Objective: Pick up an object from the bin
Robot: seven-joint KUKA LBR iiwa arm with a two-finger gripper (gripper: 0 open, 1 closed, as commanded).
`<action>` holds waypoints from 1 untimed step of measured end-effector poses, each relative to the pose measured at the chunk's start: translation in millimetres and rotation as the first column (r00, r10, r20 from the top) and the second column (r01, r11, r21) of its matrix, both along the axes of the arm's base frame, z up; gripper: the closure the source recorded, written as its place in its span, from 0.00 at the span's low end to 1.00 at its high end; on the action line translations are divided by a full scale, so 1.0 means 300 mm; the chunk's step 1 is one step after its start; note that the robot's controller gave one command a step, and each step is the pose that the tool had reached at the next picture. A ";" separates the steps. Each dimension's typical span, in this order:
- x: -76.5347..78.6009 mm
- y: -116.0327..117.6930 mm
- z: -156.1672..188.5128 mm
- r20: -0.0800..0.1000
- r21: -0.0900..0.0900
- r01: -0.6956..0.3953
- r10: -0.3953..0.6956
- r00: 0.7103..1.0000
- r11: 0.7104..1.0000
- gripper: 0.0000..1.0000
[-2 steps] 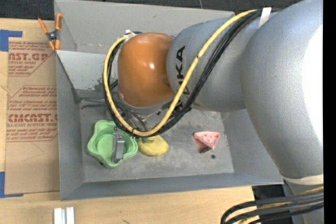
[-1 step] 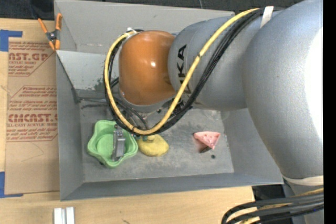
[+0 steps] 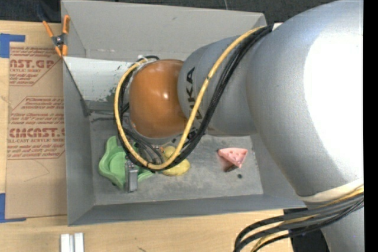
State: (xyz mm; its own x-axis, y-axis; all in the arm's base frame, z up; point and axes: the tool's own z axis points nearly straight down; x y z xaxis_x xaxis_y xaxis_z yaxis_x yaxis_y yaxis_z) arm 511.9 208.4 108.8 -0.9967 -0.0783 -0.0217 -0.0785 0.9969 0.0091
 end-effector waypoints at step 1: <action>-0.001 -0.002 0.055 -0.021 -0.008 -0.007 0.007 1.000 1.000 0.00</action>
Offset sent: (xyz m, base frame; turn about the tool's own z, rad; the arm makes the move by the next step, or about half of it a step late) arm -0.0280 -0.0096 -0.0388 -0.2703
